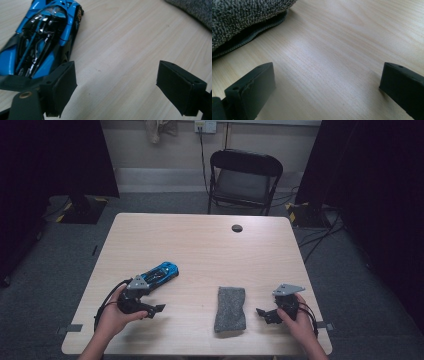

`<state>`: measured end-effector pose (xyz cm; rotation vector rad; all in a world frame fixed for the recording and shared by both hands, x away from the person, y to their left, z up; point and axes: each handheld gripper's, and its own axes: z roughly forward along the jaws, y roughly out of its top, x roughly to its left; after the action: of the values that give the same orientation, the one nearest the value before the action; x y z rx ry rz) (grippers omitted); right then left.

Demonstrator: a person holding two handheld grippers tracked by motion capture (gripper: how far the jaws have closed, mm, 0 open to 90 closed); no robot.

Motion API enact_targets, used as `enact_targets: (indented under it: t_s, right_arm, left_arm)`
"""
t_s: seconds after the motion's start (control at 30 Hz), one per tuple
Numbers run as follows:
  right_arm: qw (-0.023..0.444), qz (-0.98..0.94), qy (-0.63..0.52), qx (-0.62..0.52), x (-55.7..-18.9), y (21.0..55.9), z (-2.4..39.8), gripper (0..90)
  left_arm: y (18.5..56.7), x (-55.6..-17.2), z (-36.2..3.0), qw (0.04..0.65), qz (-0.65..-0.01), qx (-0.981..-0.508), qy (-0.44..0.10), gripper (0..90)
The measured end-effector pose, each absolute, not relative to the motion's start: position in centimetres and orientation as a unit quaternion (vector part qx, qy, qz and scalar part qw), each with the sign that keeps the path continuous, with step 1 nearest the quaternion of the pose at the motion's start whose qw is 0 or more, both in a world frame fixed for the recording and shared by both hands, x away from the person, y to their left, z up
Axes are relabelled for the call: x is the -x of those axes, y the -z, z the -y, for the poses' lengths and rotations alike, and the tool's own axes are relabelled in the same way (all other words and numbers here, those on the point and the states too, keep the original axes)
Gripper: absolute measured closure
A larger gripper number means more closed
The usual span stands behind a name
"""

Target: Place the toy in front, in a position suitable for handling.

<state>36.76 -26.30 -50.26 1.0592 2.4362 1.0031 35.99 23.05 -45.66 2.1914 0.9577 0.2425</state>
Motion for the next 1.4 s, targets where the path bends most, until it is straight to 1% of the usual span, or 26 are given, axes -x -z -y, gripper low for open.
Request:
enact_targets:
  t_s: [0.23, 0.4, 0.63, 0.9, 1.03, 1.1, 1.4]
  right_arm:
    - [0.15, -0.849, -0.35, -0.367, -36.8, 50.3, 26.3, 0.0]
    - [0.15, -0.849, -0.35, -0.367, -36.8, 50.3, 26.3, 0.0]
    - [0.149, -0.849, -0.35, -0.366, -36.8, 50.3, 26.3, 0.0]
    - [0.149, -0.849, -0.35, -0.366, -36.8, 50.3, 26.3, 0.0]
    - [0.149, -0.85, -0.35, -0.365, -36.8, 50.3, 26.3, 0.0]
    - [0.149, -0.85, -0.35, -0.365, -36.8, 50.3, 26.3, 0.0]
    - [0.148, -0.851, -0.35, -0.364, -36.9, 50.3, 26.3, 0.0]
  left_arm:
    - [44.2, -37.3, -23.5, 0.363, -0.374, -0.848, -0.1, 15.9]
    - [43.7, -38.5, -23.6, 0.348, -0.369, -0.854, -0.114, 15.9]
    - [43.2, -40.5, -23.8, 0.337, -0.367, -0.859, -0.12, 16.0]
    - [43.6, -42.9, -24.1, 0.325, -0.376, -0.857, -0.134, 16.2]
    - [44.1, -43.9, -23.9, 0.318, -0.369, -0.862, -0.138, 16.2]
    - [44.4, -44.3, -23.8, 0.322, -0.369, -0.861, -0.135, 16.2]
    - [45.9, -45.6, -23.4, 0.305, -0.367, -0.869, -0.129, 16.8]
